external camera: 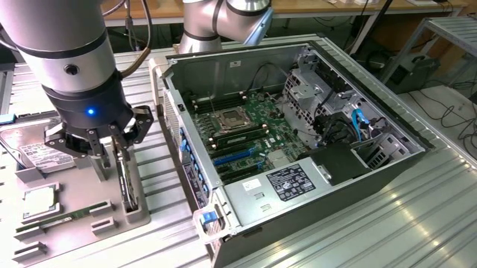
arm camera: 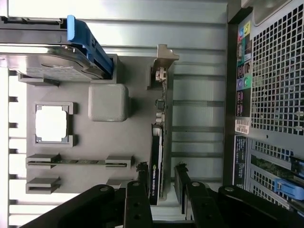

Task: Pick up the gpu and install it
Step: 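Pick up the gpu and move the gpu toward the slot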

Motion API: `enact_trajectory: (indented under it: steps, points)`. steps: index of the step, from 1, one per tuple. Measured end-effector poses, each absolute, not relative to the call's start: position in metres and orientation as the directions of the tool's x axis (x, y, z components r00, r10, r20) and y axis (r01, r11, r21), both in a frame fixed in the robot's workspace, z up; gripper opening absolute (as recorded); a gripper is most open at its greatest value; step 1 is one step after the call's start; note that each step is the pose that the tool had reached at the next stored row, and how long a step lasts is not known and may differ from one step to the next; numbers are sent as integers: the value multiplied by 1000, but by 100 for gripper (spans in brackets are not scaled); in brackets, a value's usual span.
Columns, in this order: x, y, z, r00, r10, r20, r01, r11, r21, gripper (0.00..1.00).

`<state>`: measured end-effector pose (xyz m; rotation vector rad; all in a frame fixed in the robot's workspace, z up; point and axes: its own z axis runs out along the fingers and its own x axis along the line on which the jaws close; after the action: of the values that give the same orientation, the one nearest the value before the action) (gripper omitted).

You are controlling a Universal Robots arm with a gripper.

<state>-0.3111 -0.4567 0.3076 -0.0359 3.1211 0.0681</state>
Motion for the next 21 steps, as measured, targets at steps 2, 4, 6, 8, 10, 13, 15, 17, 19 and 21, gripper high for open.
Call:
enact_trajectory:
  steps: [2, 4, 6, 8, 10, 13, 15, 17, 19, 21]
  points:
    - [-311, -457, 307, -1000, -23, -20, -23, 999, 43, 37]
    - [-311, -457, 306, -1000, -23, -20, -23, 999, 43, 49]
    - [-311, -457, 305, -1000, -23, -20, -23, 999, 43, 55]
    - [-311, -457, 304, -1000, -23, -20, -23, 999, 43, 61]
    - [-311, -457, 301, -1000, -23, -20, -23, 999, 44, 68]
    - [-311, -457, 298, -1000, -23, -19, -23, 999, 45, 68]
    - [-311, -457, 296, -1000, -23, -19, -23, 999, 45, 68]
    - [-311, -458, 295, -1000, -23, -19, -23, 999, 45, 68]
    - [-311, -458, 293, -1000, -23, -19, -23, 999, 45, 68]
    - [-311, -458, 291, -1000, -23, -19, -23, 999, 45, 68]
